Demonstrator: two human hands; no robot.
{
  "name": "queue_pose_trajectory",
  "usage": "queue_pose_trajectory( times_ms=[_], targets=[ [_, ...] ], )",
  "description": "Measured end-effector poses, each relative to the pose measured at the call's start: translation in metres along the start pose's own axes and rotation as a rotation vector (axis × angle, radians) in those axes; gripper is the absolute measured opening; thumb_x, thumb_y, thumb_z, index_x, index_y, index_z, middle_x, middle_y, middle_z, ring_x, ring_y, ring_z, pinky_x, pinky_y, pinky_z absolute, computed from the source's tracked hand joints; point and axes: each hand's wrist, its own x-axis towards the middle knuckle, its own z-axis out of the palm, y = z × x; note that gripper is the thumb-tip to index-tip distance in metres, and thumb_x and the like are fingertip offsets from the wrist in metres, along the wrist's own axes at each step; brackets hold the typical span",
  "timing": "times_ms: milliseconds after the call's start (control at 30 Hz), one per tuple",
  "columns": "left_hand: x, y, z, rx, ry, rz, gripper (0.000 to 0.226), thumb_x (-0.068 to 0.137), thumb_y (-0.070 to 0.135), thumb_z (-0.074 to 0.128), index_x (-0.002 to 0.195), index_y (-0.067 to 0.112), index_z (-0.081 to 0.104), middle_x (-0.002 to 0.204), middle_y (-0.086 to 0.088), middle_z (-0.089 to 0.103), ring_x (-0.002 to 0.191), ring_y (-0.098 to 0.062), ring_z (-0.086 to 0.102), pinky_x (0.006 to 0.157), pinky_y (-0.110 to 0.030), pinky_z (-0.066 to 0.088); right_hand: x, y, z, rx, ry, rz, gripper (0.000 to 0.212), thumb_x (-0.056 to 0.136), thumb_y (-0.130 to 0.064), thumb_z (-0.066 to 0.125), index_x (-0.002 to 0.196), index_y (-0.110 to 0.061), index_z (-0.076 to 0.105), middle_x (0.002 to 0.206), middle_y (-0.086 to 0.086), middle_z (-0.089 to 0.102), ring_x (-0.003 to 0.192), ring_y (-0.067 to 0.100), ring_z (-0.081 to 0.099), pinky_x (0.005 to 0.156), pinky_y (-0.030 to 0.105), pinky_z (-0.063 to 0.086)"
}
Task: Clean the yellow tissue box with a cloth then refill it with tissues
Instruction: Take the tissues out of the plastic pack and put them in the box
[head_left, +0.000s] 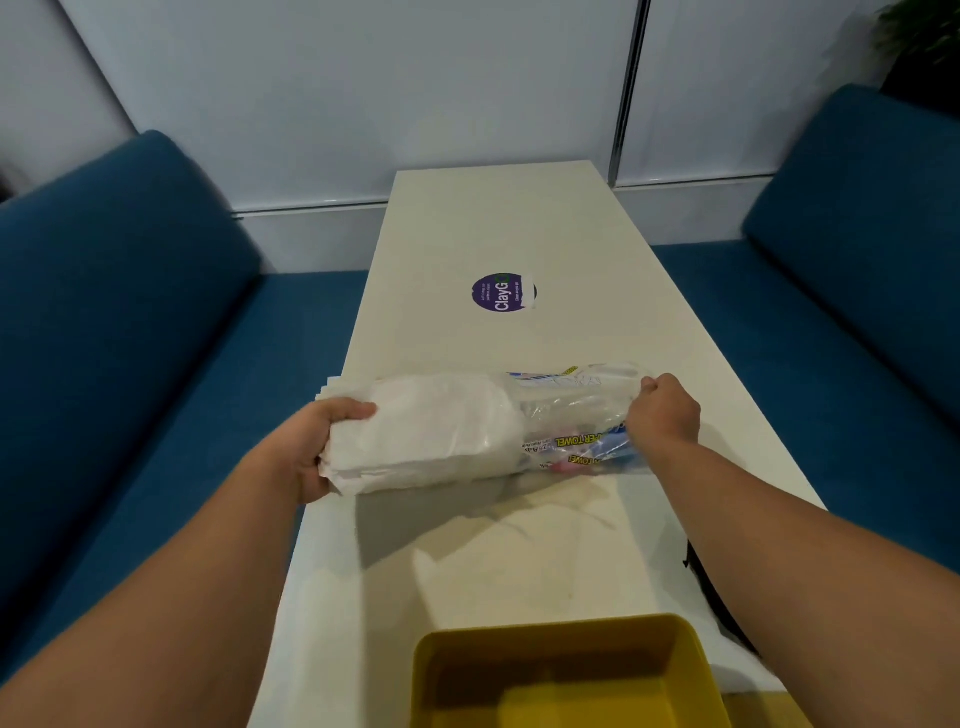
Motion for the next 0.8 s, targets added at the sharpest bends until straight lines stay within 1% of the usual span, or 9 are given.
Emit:
queue_pose_trajectory(
  times_ms=[67,167,267,367,433,533,600,700,800],
  targets=[
    [-0.014,0.010,-0.006,0.004,0.026,0.021,0.046,0.071,0.021,0.070,0.116,0.010,0.066,0.103,-0.012,0.071,0.091,-0.033,0.067,0.094,-0.054,0.048,-0.002,-0.003,-0.004,-0.007,-0.005,0.014,0.034,0.104,-0.024,0.029,0.112,0.001,0.051,0.111,0.023,0.057,0.100,0.039,0.054,0.076,0.036,0.038],
    [-0.035,0.023,-0.014,-0.026,0.051,0.069,0.031,0.078,0.019,0.065,0.108,0.011,0.067,0.094,-0.010,0.073,0.077,-0.029,0.071,0.072,-0.045,0.058,-0.003,-0.011,-0.014,-0.011,-0.025,0.047,0.034,0.104,-0.023,0.030,0.119,0.003,0.048,0.119,0.025,0.056,0.108,0.041,0.054,0.080,0.038,0.041],
    [-0.057,0.034,-0.017,-0.018,0.072,0.122,0.031,0.079,0.020,0.065,0.110,0.012,0.066,0.095,-0.009,0.074,0.075,-0.028,0.072,0.065,-0.043,0.059,-0.007,-0.018,-0.023,0.006,-0.063,0.065,0.038,0.101,-0.028,0.038,0.126,0.001,0.044,0.124,0.024,0.055,0.110,0.040,0.054,0.077,0.037,0.039],
    [-0.083,0.046,-0.010,-0.028,0.076,0.168,0.023,0.082,0.020,0.063,0.104,0.013,0.066,0.087,-0.008,0.074,0.069,-0.027,0.072,0.058,-0.041,0.059,-0.016,-0.025,-0.031,0.076,-0.023,0.025,0.051,0.095,-0.038,0.048,0.133,-0.005,0.042,0.130,0.018,0.052,0.116,0.038,0.051,0.089,0.042,0.044],
    [-0.102,0.056,-0.002,-0.038,0.071,0.210,0.021,0.083,0.020,0.062,0.102,0.013,0.066,0.084,-0.007,0.074,0.068,-0.027,0.072,0.061,-0.040,0.059,-0.027,-0.032,-0.038,0.116,0.053,-0.059,0.051,0.092,-0.041,0.051,0.130,-0.006,0.046,0.130,0.016,0.051,0.118,0.037,0.048,0.095,0.046,0.042],
    [-0.133,0.070,0.018,-0.049,0.040,0.284,0.019,0.085,0.020,0.061,0.102,0.013,0.066,0.083,-0.007,0.074,0.068,-0.026,0.072,0.063,-0.040,0.058,-0.047,-0.035,-0.045,0.228,0.053,-0.170,0.036,0.093,-0.041,0.050,0.105,-0.008,0.056,0.109,0.012,0.059,0.103,0.033,0.055,0.085,0.042,0.045],
    [-0.154,0.079,0.036,-0.061,0.003,0.327,0.019,0.086,0.020,0.060,0.102,0.012,0.065,0.085,-0.007,0.074,0.069,-0.027,0.072,0.059,-0.042,0.059,-0.061,-0.039,-0.052,0.307,-0.061,-0.150,0.036,0.094,-0.044,0.046,0.090,-0.010,0.057,0.094,0.009,0.062,0.090,0.030,0.057,0.081,0.041,0.048],
    [-0.181,0.088,0.063,-0.098,-0.104,0.374,0.027,0.085,0.022,0.061,0.109,0.012,0.065,0.097,-0.009,0.073,0.079,-0.030,0.072,0.070,-0.046,0.060,-0.081,-0.041,-0.068,0.584,-0.347,0.043,0.042,0.093,-0.049,0.043,0.083,-0.010,0.056,0.090,0.011,0.062,0.071,0.027,0.055,0.071,0.039,0.051],
    [-0.199,0.084,0.086,-0.149,-0.199,0.383,0.036,0.077,0.024,0.066,0.111,0.012,0.065,0.102,-0.009,0.072,0.084,-0.031,0.070,0.073,-0.043,0.058,-0.101,-0.036,-0.096,0.927,-0.865,0.262,0.064,0.093,-0.063,0.038,0.108,-0.005,0.059,0.108,0.019,0.063,0.093,0.035,0.063,0.084,0.046,0.054]
  ],
)
